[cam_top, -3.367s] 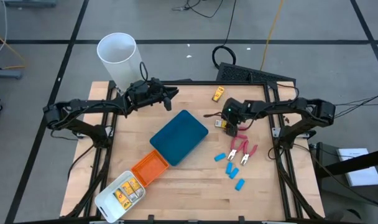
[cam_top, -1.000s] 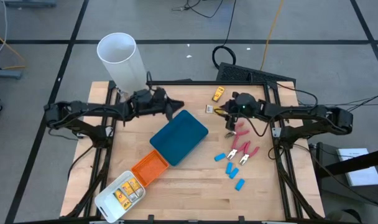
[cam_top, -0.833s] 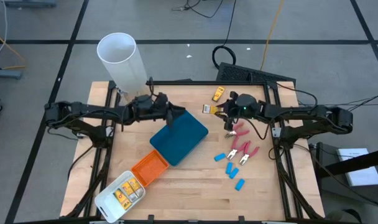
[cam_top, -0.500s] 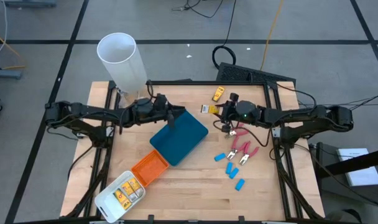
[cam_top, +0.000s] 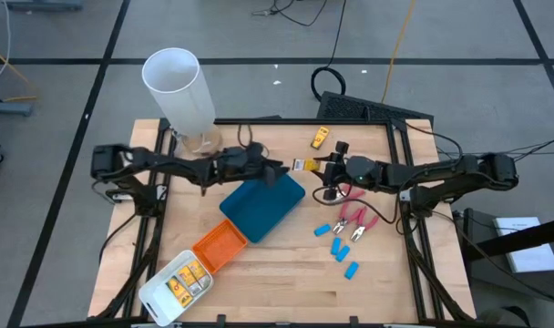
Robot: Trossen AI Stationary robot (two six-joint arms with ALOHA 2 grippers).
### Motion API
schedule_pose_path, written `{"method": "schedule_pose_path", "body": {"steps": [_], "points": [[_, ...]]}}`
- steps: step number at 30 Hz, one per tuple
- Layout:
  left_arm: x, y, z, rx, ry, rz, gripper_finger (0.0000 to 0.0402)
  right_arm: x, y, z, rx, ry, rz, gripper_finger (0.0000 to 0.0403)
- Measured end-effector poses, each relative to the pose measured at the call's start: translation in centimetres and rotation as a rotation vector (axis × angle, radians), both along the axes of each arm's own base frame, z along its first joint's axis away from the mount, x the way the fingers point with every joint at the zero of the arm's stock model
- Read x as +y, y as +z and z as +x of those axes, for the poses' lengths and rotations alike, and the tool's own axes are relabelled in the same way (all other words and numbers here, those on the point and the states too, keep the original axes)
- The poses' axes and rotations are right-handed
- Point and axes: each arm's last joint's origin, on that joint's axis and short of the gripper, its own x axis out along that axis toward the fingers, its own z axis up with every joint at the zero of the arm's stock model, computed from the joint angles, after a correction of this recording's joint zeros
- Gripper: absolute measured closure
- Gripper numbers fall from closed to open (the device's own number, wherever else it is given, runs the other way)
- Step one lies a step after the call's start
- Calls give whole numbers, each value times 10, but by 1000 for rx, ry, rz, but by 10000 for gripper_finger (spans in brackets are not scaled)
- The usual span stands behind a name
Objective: Pick & Place School Supplies
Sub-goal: Put the yellow crayon box into the white bin
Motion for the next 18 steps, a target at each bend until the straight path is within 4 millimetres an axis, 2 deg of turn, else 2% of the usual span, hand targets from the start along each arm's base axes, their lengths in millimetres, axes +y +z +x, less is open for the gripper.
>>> {"method": "schedule_pose_path", "body": {"steps": [6, 11, 18], "points": [[3, 11, 23, -29, -58, 48, 120, 0, 0, 0, 3, -1, -3, 238], [3, 17, 25, -43, -62, 72, 128, 0, 0, 0, 10, 6, -18, 238], [4, 11, 26, -21, -51, 61, 141, 0, 1, 0, 3, 6, -20, 238]]}}
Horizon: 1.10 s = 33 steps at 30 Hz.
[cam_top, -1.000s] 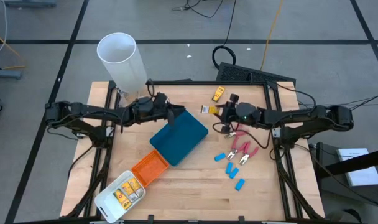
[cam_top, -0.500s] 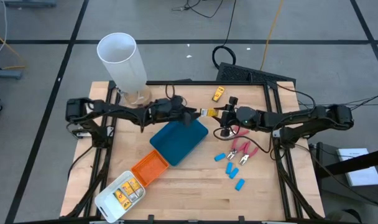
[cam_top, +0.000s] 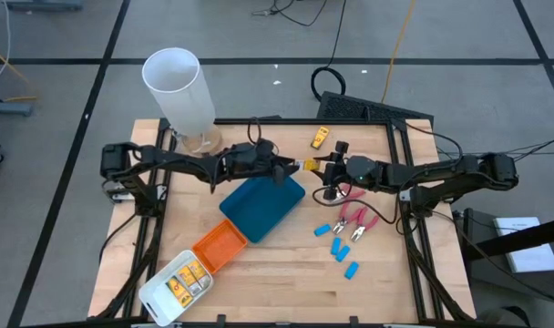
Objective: Pick & Place School Supplies
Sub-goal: Put the yellow crayon box into the white bin
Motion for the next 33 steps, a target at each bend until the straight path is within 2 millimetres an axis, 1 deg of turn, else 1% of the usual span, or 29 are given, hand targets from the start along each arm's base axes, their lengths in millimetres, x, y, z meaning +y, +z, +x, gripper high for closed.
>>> {"method": "schedule_pose_path", "body": {"steps": [7, 14, 28, 33], "points": [[1, -8, 3, 15, 9, -12, 166, 0, 0, 0, -3, 0, 0, 238], [1, -8, 4, 1, 21, -10, 198, 0, 0, 0, -4, -1, 2, 238], [2, -5, 4, -24, 23, -10, 303, 0, 0, 0, -3, -1, 4, 238], [2, -5, 4, -24, 21, -6, 332, 0, 0, 0, -3, -1, 4, 238]]}}
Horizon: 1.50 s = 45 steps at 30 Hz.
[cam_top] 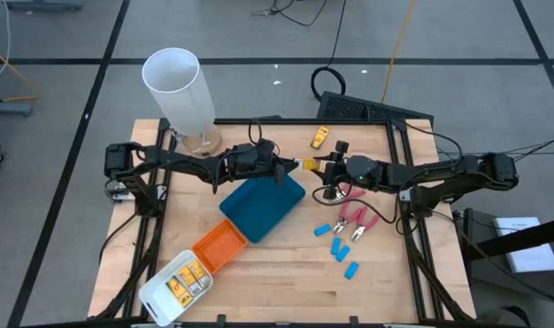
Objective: Pick & Place School Supplies
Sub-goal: Put the yellow crayon box into the white bin
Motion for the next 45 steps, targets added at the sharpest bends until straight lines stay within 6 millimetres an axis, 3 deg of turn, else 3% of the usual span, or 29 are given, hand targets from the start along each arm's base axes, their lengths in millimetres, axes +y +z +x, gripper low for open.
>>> {"method": "schedule_pose_path", "body": {"steps": [7, 19, 24, 31, 37, 45], "points": [[1, 2, 0, -13, 6, 42, 364, 0, 0, 0, -38, -42, 65, 226], [16, 7, -3, -48, 38, 67, 358, -1, 7, -5, -149, -133, 211, 151], [24, 8, -5, -54, 8, 69, 369, 0, 15, -14, -155, -133, 212, 136], [28, 14, -9, -59, -27, 101, 354, 1, 28, -37, -168, -199, 228, 140], [17, 34, -16, -107, -209, 163, 370, 3, 32, -51, -179, -234, 300, 141], [-27, 59, -37, -20, -354, 257, 357, 3, 26, -52, -156, -271, 369, 142]]}}
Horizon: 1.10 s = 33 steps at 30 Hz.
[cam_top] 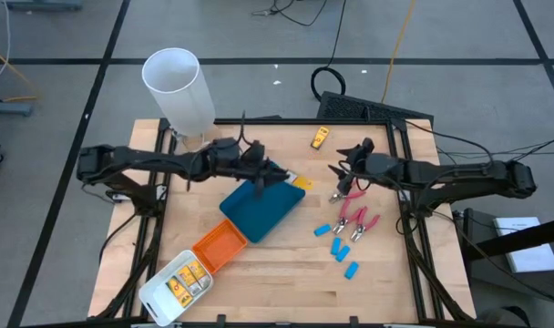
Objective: Pick & Place School Supplies
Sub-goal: Put the yellow crayon box into the white bin
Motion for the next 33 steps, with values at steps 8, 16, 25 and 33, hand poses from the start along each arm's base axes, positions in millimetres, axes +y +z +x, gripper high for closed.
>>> {"method": "schedule_pose_path", "body": {"steps": [8, 16, 25, 33], "points": [[-60, 15, -38, 179, -174, 79, 370, -1, -8, 7, 23, -15, 41, 142], [-124, 15, -89, 429, -294, -4, 368, -2, -15, 16, 28, -22, 55, 142], [-173, 17, -151, 634, -246, -229, 363, -1, -19, 28, 3, 39, 66, 142], [-204, 16, -198, 767, -216, -421, 370, -2, -19, 30, -12, 32, 59, 142]]}}
